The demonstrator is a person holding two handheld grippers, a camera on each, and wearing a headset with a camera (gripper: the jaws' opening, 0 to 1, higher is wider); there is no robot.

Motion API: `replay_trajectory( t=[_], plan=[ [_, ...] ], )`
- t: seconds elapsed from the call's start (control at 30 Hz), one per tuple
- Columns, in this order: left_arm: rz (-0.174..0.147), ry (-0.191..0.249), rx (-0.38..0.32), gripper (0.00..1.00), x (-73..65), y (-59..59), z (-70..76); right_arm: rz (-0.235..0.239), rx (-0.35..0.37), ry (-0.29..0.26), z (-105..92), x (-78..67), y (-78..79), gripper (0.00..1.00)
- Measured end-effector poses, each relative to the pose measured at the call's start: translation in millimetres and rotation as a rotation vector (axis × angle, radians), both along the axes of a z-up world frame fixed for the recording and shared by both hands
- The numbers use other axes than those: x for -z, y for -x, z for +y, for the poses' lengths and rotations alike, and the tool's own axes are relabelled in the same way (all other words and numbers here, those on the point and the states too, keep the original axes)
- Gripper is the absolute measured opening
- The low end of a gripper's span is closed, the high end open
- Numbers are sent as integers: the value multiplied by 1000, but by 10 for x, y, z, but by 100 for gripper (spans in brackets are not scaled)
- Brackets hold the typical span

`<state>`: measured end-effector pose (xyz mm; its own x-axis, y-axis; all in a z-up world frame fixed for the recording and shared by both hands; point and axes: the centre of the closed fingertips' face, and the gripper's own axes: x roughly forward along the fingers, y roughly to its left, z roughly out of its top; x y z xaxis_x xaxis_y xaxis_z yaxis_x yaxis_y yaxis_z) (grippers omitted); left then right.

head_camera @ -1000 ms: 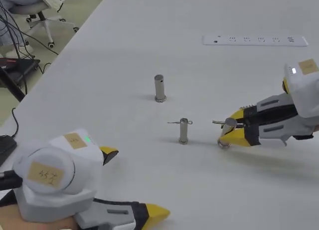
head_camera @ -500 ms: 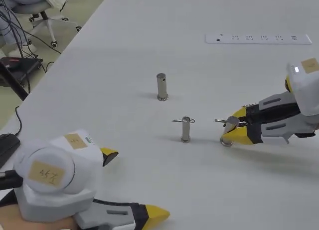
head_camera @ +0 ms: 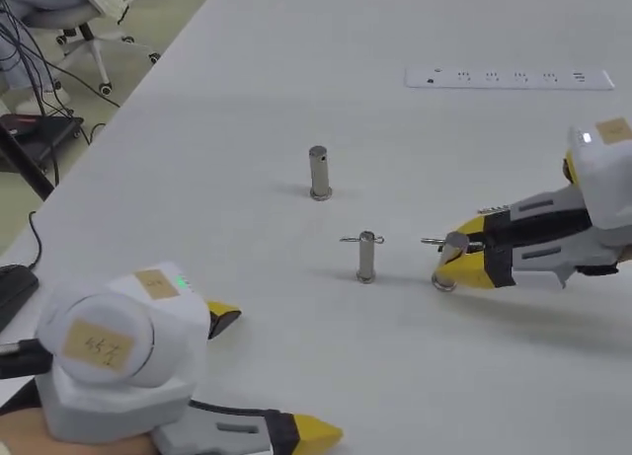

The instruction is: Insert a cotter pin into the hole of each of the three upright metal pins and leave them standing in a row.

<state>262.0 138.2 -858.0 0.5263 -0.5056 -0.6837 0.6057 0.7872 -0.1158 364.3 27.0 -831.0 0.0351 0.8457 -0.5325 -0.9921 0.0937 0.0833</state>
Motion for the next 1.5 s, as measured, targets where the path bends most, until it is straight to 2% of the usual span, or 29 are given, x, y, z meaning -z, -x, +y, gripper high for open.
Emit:
replay_trajectory(
  t=[0.03,0.3,0.43,0.6,0.7,0.87,1.07,1.13,1.27,1.5],
  plan=[
    [1,0,2,88,-2,2,-3,-4,24,8,-12,9,-31,20],
    [9,0,17,88,-12,37,-24,-11,47,-10,-10,-93,-27,32],
    [5,4,22,88,-37,43,-28,2,79,-47,-41,-242,0,39],
    [-3,10,20,87,-62,44,-22,-17,112,-69,-124,-415,52,44],
    [-24,-1,12,88,-80,22,7,-30,138,-81,-189,-529,98,48],
    [-34,12,13,88,-139,32,6,-42,205,-91,-313,-654,153,60],
    [-41,13,25,88,-158,57,2,-30,271,-103,-436,-703,311,67],
    [-40,14,24,88,-156,64,4,-4,281,-110,-460,-690,375,69],
    [-30,13,22,87,-133,78,8,10,310,-99,-530,-635,482,77],
    [-26,23,35,88,-122,80,-13,33,410,-101,-690,-602,589,81]
  ],
)
